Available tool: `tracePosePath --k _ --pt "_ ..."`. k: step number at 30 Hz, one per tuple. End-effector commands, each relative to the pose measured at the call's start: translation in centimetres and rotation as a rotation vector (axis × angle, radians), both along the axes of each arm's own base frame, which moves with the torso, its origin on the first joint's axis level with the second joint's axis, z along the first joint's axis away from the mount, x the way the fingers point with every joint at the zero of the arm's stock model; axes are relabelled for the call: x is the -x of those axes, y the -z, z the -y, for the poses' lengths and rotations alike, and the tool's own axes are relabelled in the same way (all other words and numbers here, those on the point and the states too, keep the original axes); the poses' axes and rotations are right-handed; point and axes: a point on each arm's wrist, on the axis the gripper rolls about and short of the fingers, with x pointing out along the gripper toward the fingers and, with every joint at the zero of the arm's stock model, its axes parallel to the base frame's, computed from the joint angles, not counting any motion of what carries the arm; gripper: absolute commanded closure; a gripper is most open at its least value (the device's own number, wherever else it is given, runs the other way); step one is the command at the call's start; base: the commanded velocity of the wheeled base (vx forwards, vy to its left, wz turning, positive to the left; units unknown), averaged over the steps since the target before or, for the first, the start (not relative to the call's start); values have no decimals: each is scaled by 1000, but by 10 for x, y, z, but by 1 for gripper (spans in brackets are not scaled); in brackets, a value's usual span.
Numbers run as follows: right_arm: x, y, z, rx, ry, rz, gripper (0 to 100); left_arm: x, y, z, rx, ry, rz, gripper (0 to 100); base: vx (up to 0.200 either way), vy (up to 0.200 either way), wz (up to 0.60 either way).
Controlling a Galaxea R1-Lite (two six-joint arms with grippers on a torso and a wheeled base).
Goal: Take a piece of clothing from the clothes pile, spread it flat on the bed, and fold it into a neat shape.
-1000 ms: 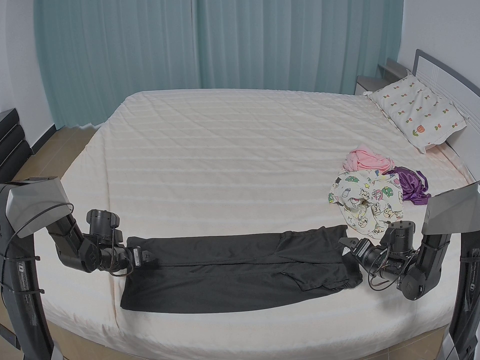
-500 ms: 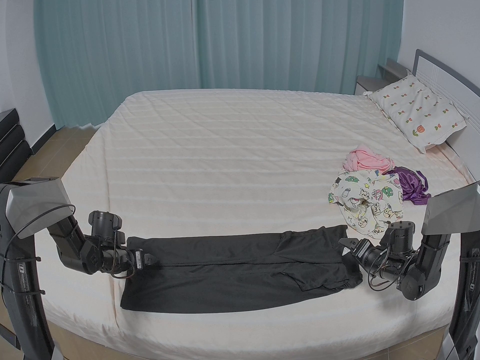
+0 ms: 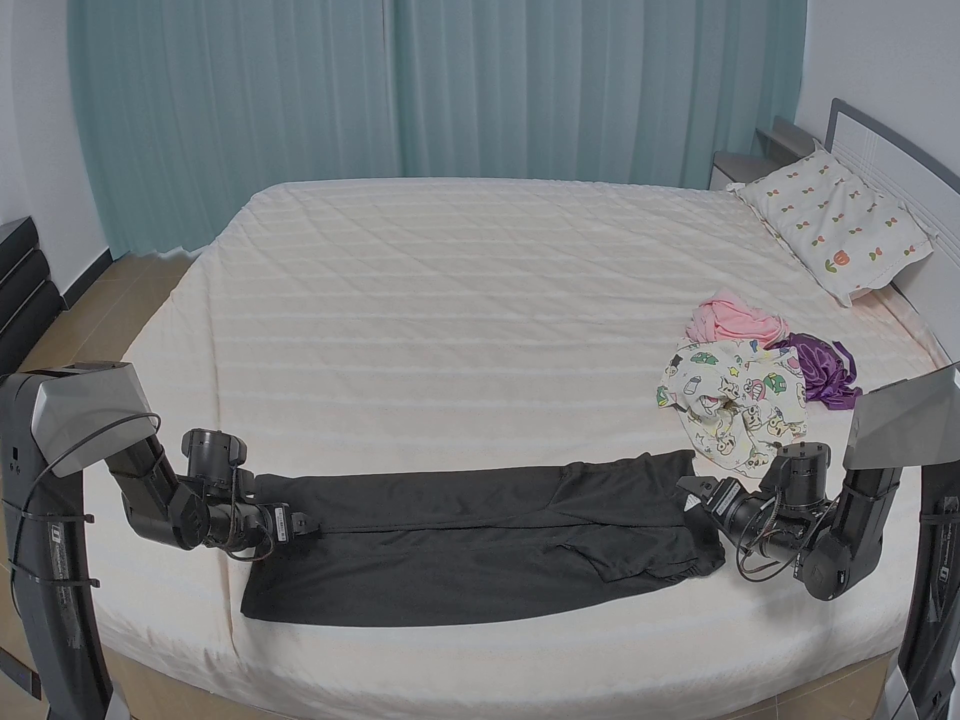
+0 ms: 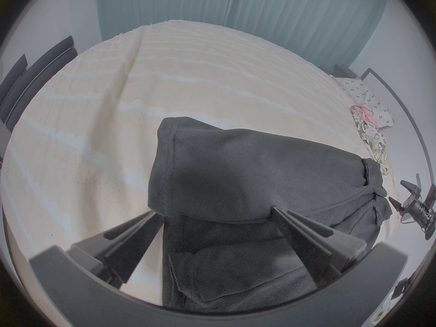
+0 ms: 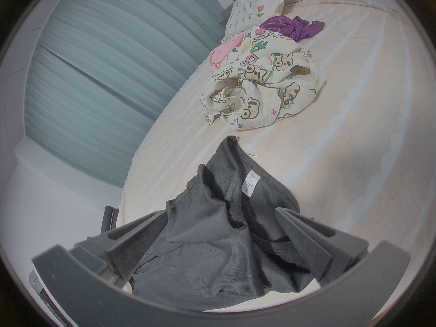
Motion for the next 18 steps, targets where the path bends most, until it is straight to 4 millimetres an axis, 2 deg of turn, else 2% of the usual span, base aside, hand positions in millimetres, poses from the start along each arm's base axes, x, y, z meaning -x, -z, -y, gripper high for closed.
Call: tracePosePath --k 1,5,12,18 --pt "0 0 0 0 -1 -1 0 0 4 -5 -1 -12 -8 0 0 0 0" --pt "0 0 0 0 -1 -1 0 -2 3 -9 6 -24 -1 0 0 0 0" --pt "0 1 0 -2 2 -3 0 -7 -3 -5 98 -23 12 0 0 0 0" --pt "0 1 0 -2 2 -3 0 -6 -9 -5 102 -22 24 0 0 0 0"
